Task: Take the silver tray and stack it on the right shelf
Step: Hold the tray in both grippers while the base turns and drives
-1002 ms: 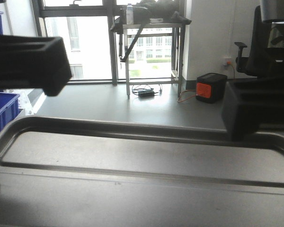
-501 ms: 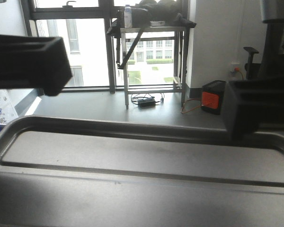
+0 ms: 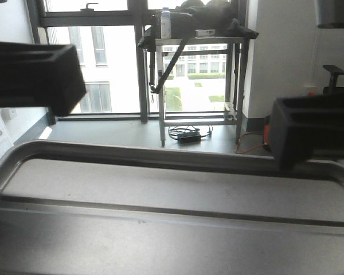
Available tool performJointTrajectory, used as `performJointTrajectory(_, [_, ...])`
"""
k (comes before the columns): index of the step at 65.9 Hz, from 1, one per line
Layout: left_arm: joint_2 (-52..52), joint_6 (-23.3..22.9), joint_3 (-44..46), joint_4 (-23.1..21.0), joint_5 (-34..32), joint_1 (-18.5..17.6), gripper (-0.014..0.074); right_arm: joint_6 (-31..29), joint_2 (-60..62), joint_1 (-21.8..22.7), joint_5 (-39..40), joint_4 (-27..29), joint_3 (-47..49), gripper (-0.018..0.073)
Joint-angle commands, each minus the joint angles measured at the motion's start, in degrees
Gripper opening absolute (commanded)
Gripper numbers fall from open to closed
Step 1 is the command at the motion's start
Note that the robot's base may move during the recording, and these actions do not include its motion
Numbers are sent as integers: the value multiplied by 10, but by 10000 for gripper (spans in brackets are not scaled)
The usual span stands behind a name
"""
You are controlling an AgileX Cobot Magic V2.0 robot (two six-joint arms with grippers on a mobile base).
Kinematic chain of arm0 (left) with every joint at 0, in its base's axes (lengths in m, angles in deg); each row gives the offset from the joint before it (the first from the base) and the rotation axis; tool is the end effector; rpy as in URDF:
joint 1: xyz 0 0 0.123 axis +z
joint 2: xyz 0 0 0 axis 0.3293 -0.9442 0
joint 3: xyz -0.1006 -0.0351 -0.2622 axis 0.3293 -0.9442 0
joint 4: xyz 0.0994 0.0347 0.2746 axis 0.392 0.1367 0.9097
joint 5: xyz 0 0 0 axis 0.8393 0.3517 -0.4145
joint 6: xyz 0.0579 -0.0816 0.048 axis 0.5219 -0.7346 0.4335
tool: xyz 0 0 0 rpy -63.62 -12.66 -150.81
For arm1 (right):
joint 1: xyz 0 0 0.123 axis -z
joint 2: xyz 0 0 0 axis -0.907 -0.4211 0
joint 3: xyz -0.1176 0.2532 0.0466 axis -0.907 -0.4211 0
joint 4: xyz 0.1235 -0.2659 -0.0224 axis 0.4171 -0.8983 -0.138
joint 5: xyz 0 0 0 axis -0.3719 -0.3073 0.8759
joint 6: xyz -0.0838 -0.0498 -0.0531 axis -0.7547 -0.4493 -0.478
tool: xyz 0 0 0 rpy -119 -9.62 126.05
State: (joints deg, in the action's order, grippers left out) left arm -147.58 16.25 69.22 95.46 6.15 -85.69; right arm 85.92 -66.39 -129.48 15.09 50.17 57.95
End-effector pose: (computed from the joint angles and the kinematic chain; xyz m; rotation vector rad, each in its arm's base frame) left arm 0.1181 -0.2328 0.2459 0.2234 2.9161 -0.1545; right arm 0.1197 0.2009 0.2244 0.2698 2.8993 0.0942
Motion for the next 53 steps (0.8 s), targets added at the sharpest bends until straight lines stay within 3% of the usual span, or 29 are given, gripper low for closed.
performJointTrajectory(1, [15, 3, 13, 16, 105, -3, -91, 2, 13, 3, -85, -33, 14, 72])
performJointTrajectory(53, [15, 3, 13, 17, 105, -3, -91, 2, 13, 3, -85, -33, 14, 72])
